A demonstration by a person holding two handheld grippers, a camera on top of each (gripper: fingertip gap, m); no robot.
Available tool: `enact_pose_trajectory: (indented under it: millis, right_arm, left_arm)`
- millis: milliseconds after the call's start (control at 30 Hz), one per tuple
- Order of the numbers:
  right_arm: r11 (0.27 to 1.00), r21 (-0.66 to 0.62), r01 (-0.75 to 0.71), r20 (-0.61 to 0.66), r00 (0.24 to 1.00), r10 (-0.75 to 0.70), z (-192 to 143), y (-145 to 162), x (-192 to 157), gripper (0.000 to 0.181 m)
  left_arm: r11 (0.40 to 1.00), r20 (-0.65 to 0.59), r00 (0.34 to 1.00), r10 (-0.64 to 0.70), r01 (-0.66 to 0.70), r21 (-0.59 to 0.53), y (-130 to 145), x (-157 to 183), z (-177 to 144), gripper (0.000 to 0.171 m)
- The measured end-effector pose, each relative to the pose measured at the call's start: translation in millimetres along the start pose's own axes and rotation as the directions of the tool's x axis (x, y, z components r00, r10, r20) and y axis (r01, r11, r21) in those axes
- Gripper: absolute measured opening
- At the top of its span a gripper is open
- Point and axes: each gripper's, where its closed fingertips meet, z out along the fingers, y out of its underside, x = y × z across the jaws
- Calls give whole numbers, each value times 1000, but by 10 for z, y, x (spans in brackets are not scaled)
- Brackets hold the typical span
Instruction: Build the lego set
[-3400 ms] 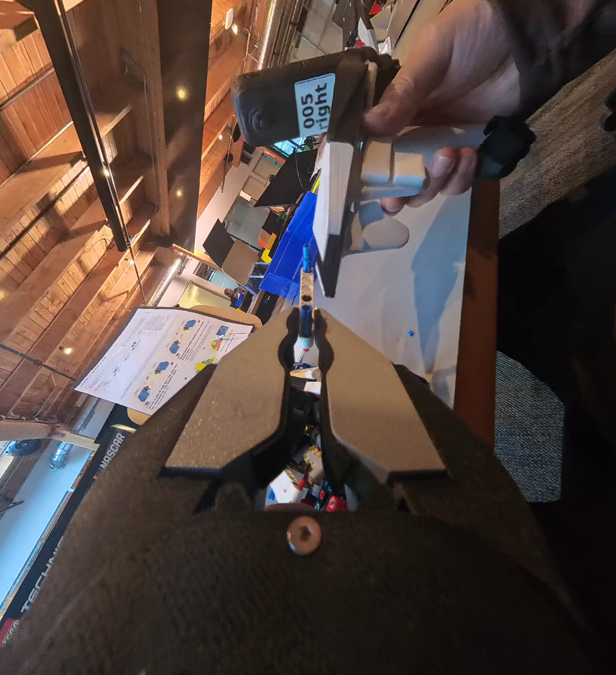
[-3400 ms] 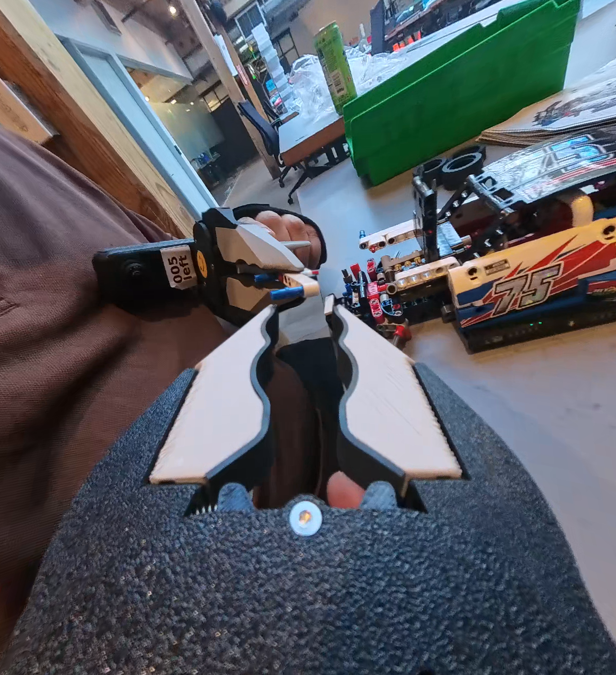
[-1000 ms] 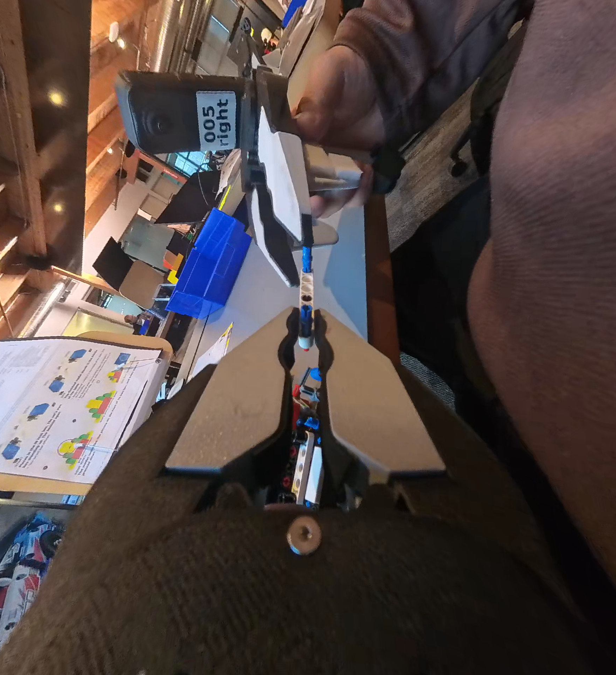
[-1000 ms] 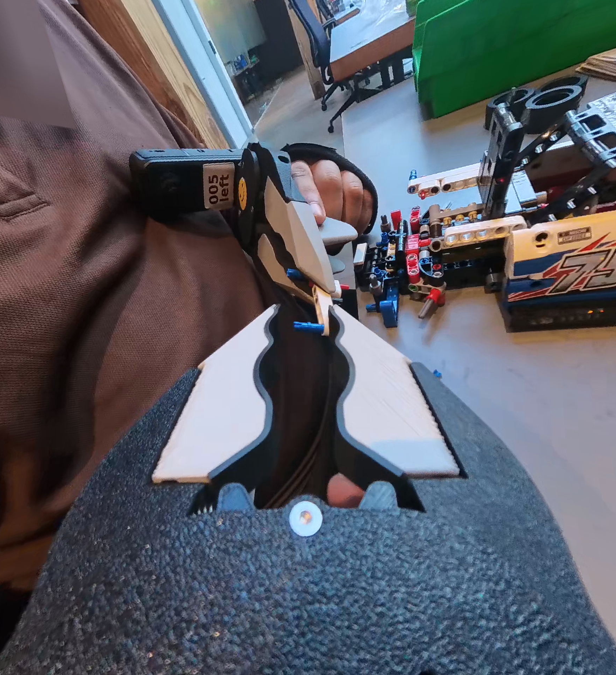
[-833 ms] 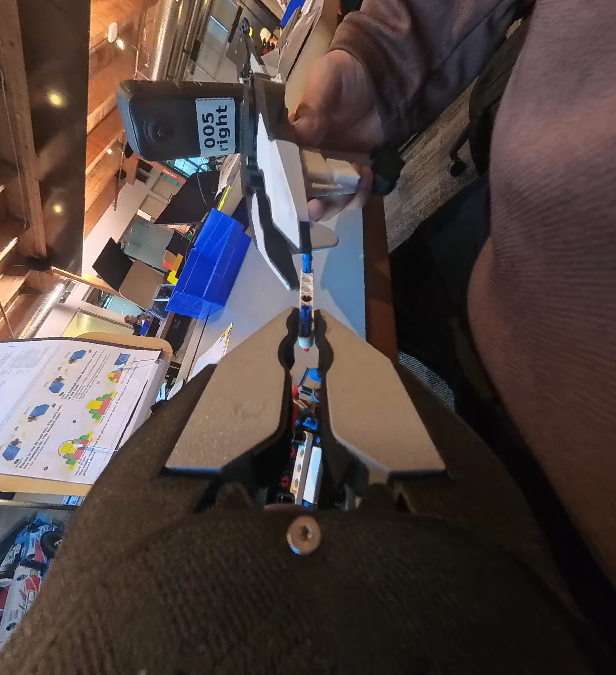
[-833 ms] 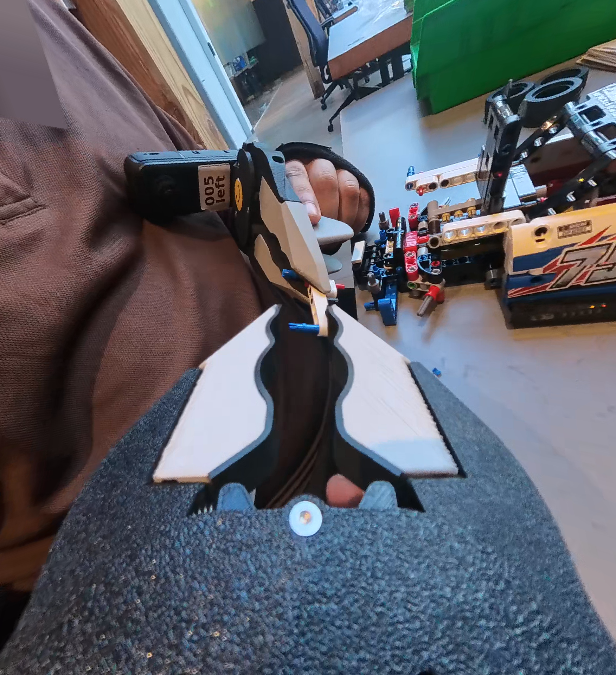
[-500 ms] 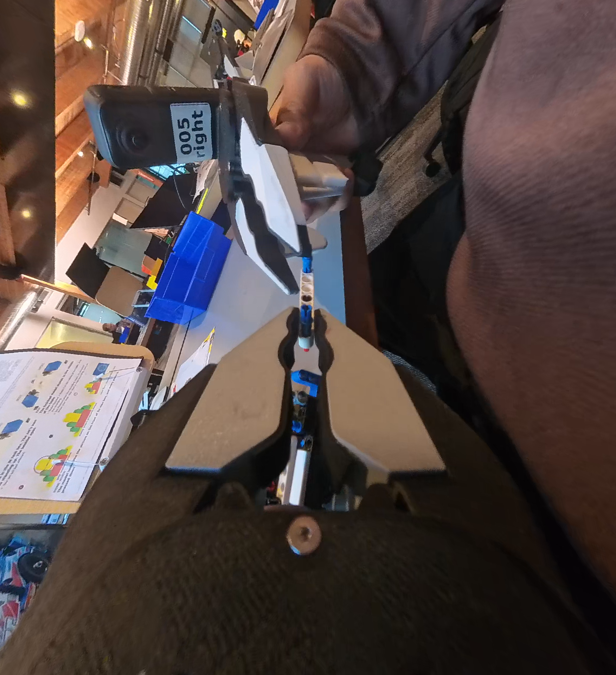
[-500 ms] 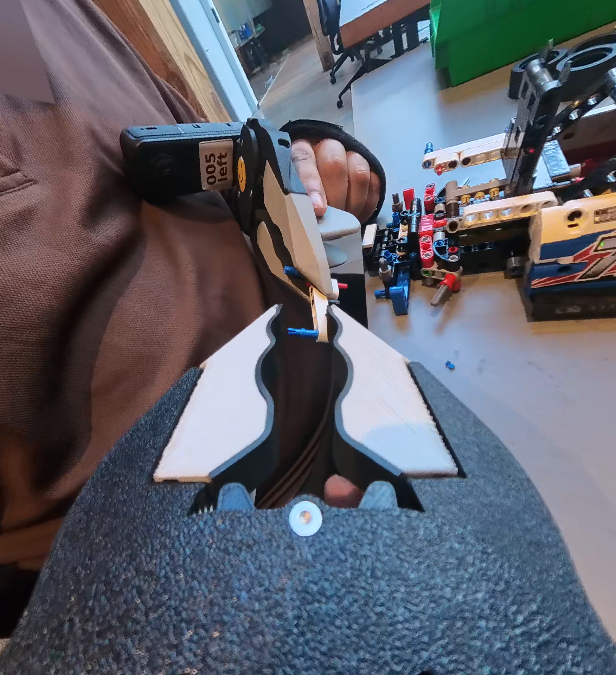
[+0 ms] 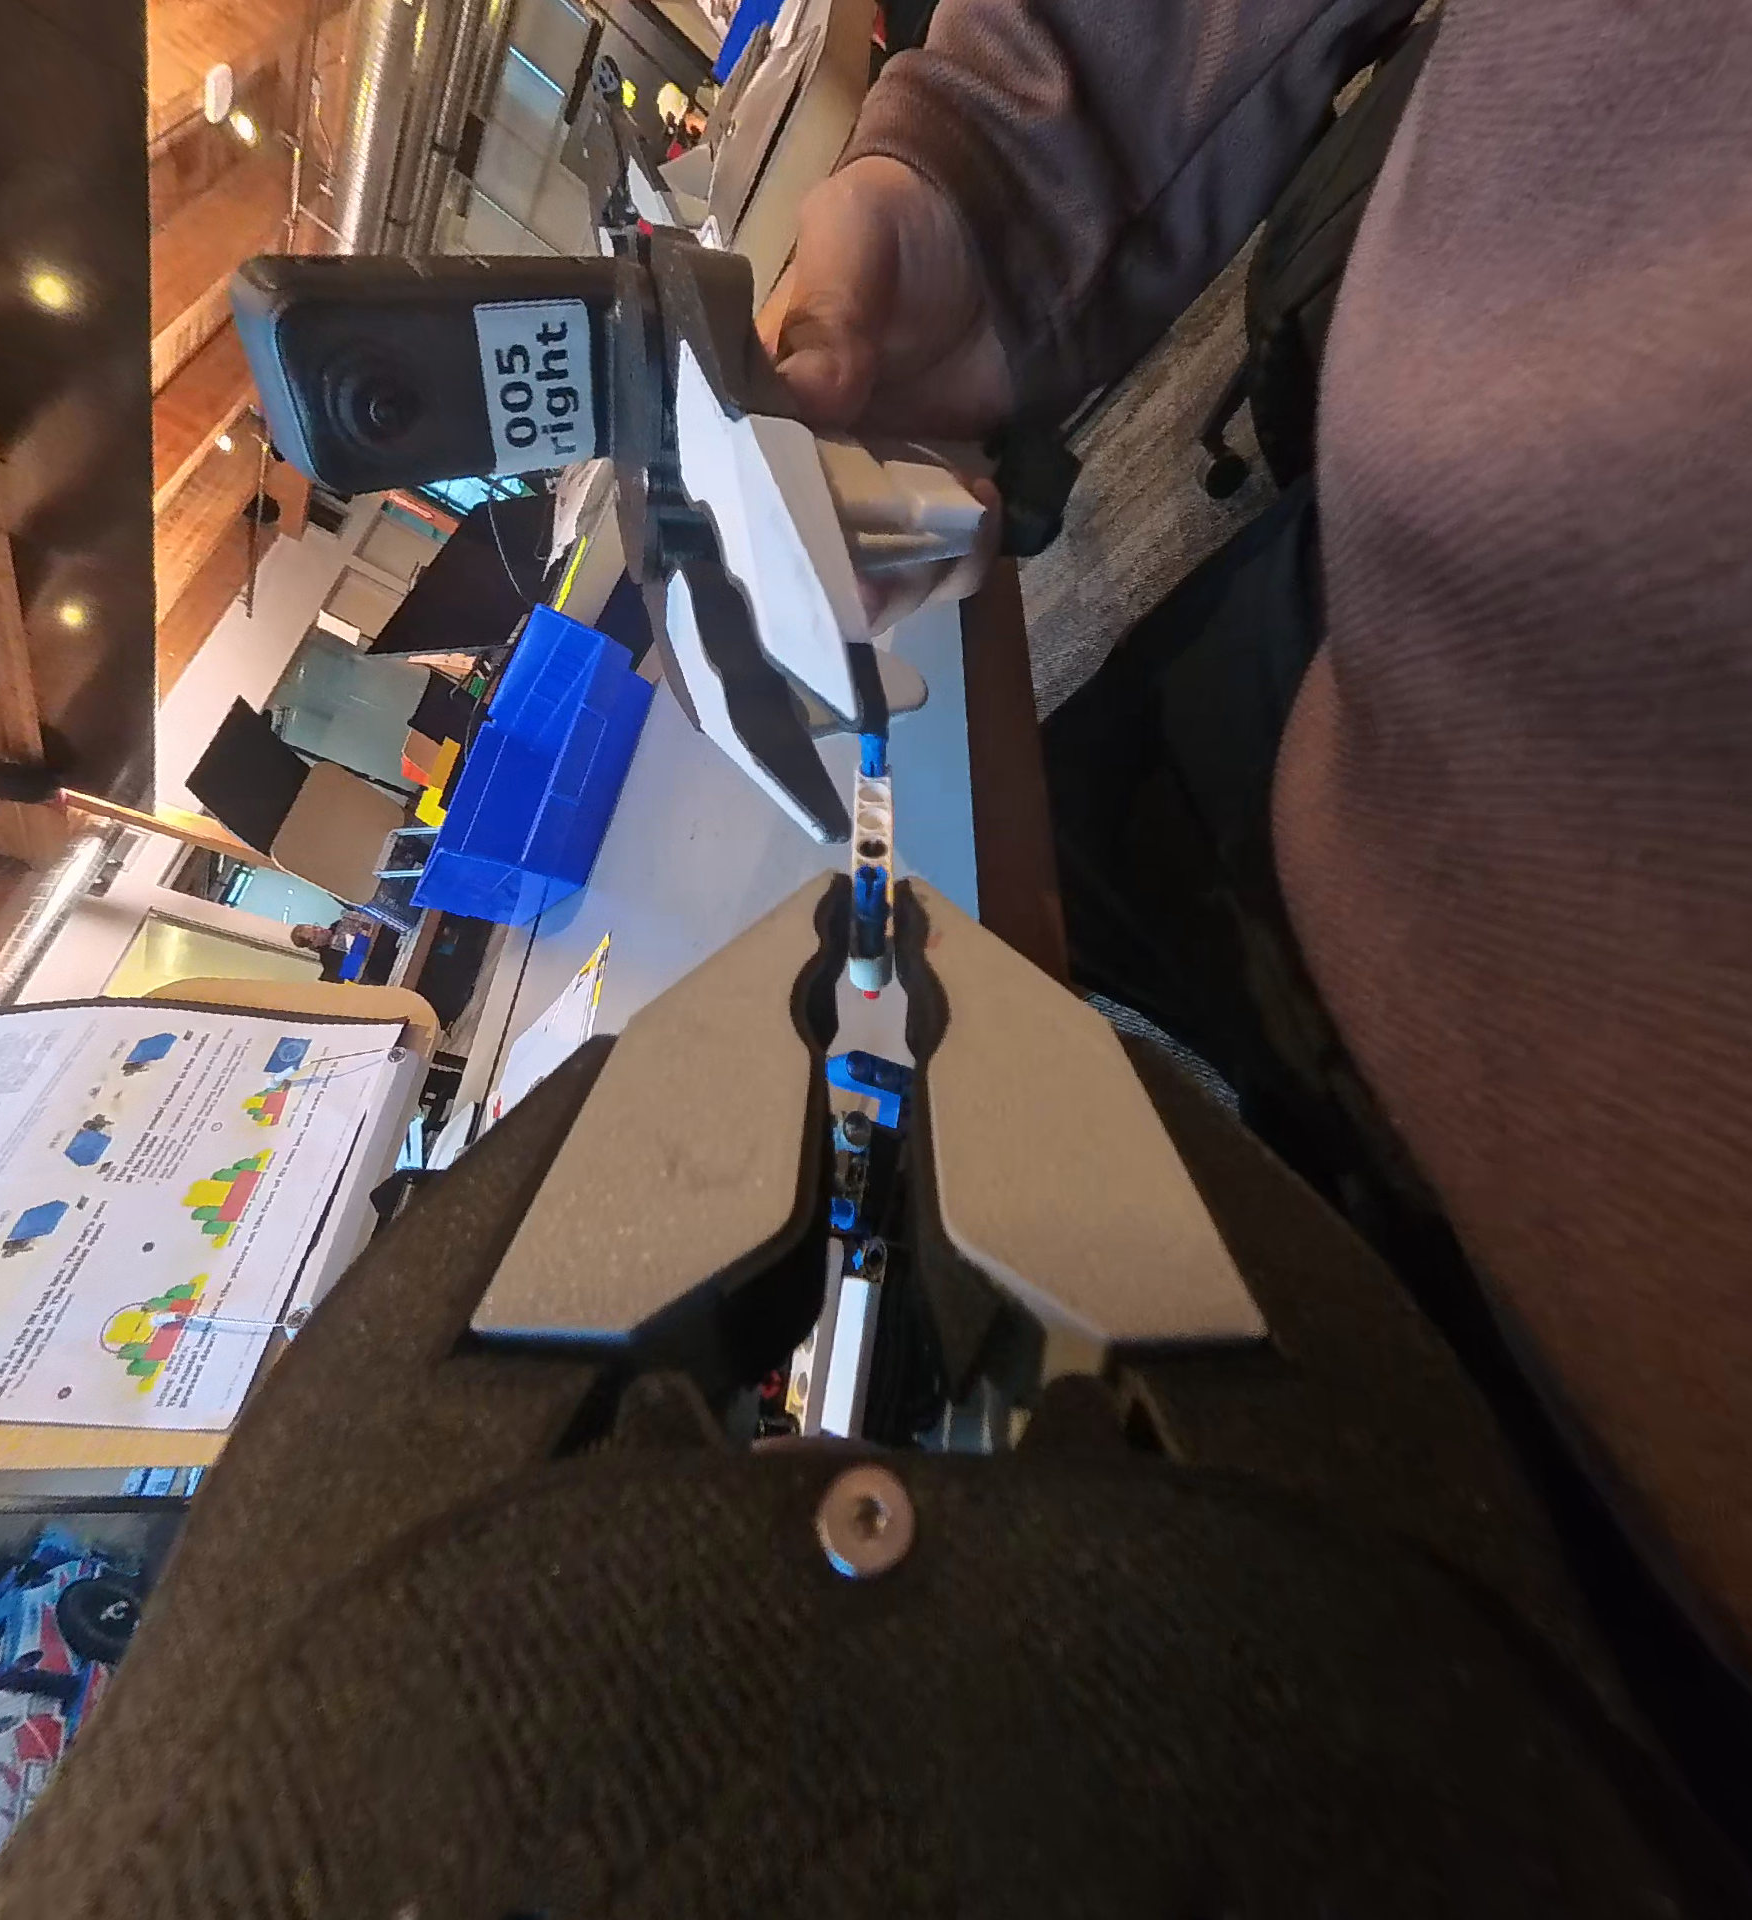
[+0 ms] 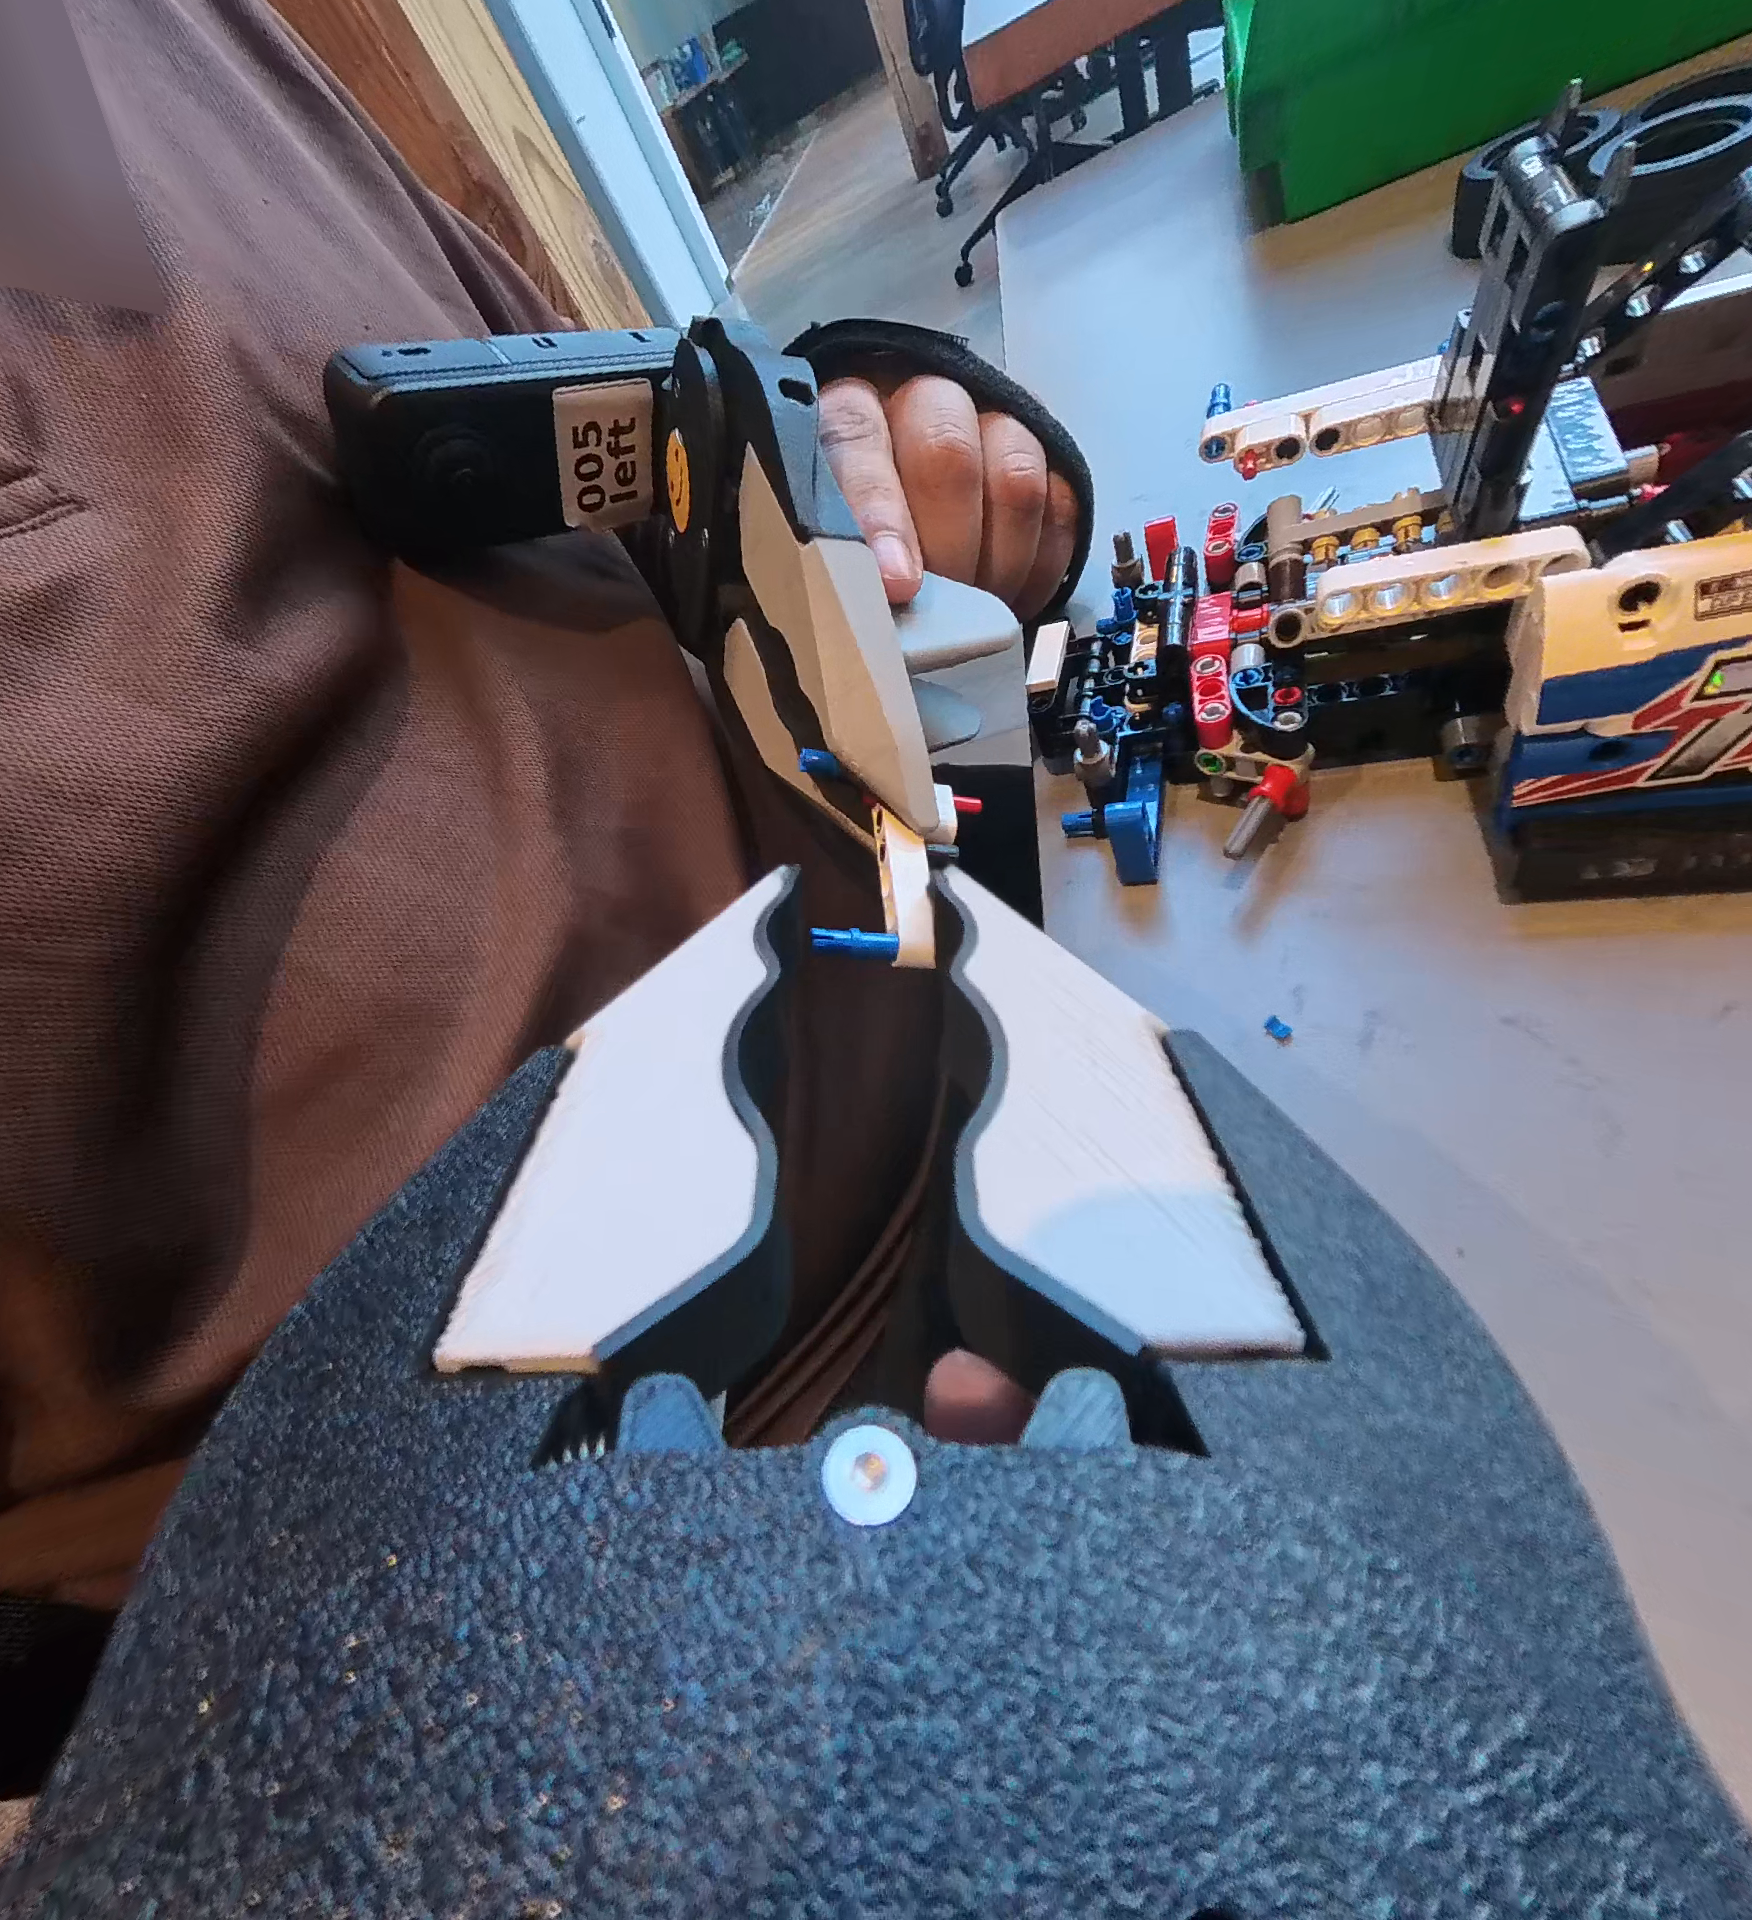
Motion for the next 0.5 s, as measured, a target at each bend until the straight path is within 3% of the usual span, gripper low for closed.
enact_pose_trajectory:
  millis: [500]
  right_arm:
    - [971,-238,26,55,998,-13,5,280,-142,25]
  left_arm:
    - [999,-113,993,37,-33,30,-98,199,0,5]
